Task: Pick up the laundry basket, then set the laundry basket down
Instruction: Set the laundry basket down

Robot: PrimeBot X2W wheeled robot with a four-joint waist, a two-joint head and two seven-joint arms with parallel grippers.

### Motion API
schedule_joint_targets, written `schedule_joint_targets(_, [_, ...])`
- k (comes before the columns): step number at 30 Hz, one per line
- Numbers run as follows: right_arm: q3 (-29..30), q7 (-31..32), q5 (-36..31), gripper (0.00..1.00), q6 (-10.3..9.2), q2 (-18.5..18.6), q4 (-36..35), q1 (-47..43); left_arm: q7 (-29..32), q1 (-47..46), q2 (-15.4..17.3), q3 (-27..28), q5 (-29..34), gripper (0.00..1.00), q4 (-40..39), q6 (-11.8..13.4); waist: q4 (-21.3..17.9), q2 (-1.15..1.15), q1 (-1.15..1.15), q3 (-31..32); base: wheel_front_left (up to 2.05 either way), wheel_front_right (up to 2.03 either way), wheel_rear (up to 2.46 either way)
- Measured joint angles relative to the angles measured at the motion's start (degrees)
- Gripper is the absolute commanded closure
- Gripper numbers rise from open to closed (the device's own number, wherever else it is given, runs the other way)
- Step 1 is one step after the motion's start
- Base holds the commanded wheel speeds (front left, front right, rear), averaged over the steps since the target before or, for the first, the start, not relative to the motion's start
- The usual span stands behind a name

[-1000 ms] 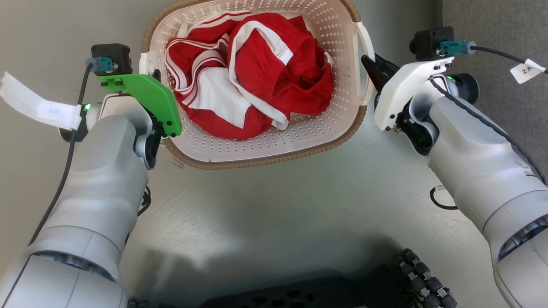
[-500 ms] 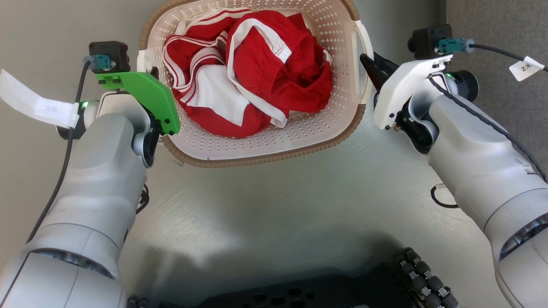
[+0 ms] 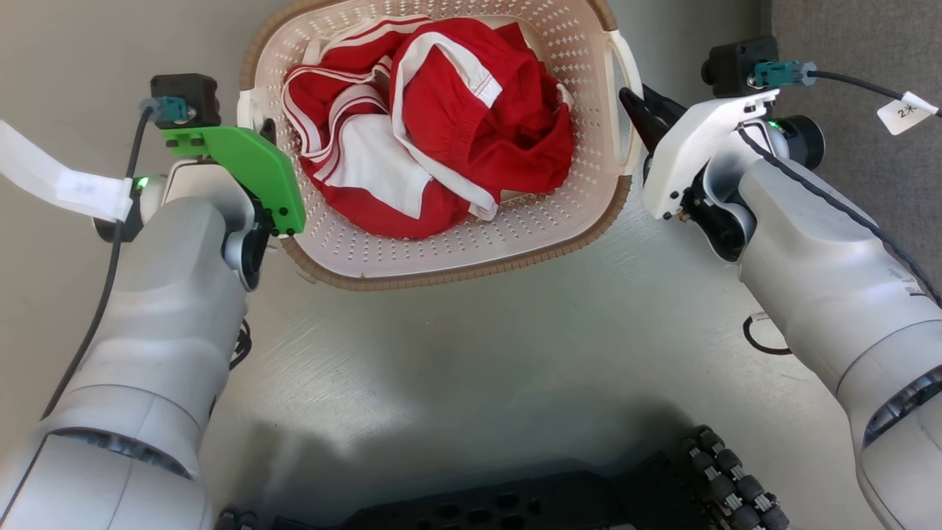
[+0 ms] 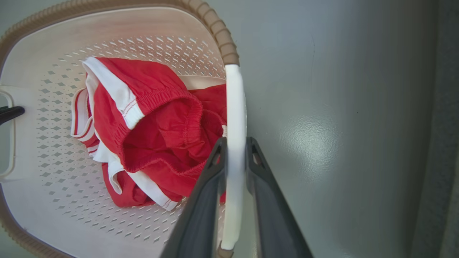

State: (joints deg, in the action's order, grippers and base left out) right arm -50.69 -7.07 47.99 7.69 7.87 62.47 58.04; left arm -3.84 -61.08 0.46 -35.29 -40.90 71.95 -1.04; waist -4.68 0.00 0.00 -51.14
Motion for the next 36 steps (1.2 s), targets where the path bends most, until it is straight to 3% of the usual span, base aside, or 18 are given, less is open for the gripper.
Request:
schedule_joint_targets(1, [-0.4, 0.0, 0.1, 1.0, -0.05, 0.3, -0.5, 0.0, 0.0, 0.0, 0.2, 0.0, 0.0, 0.16, 0.0, -0.1, 0.0, 0.0, 0.0, 0.0, 0.0, 0.0, 0.0])
schedule_joint_targets(2, [-0.8, 0.1, 0.5, 0.71, -0.08, 0.4, -1.0, 0.0, 0.0, 0.0, 0.4, 0.0, 0.0, 0.0, 0.1, -0.1, 0.1, 0.0, 0.0, -0.1, 0.0, 0.0, 0.0])
schedule_joint_targets(3, [-1.2, 0.0, 0.6, 0.51, -0.2, 0.5, -1.5, 0.0, 0.0, -0.1, 0.5, 0.0, 0.0, 0.0, 0.1, -0.4, 0.1, 0.0, 0.0, -0.1, 0.0, 0.0, 0.0])
schedule_joint_targets(4, [-1.6, 0.0, 0.6, 0.07, -0.2, 0.8, -1.9, 0.0, -0.3, -0.1, 0.7, 0.0, 0.0, 0.0, 0.1, -0.6, 0.2, 0.0, 0.0, -0.1, 0.0, 0.0, 0.0])
schedule_joint_targets(5, [-1.8, 0.1, 0.8, 0.0, -0.2, 1.0, -2.5, 0.0, -0.6, -0.1, 0.8, 0.0, 0.0, 0.0, 0.1, -1.0, 0.2, 0.0, 0.0, -0.2, 0.0, 0.0, 0.0])
schedule_joint_targets(19, [-4.9, -0.7, 3.4, 0.0, -0.21, 2.8, -6.1, -0.1, -3.3, -1.5, 0.7, -1.7, 0.3, 0.0, -0.3, -2.3, 0.7, 0.0, 0.0, 0.5, 0.0, 0.0, 0.0])
schedule_joint_targets(36, [-5.0, -6.7, 4.3, 0.0, -0.21, 4.7, -7.1, -1.6, -9.4, 1.9, 0.7, -3.2, 2.4, 0.0, -0.1, -0.1, 0.0, 0.0, 0.0, 9.4, 0.0, 0.0, 0.0])
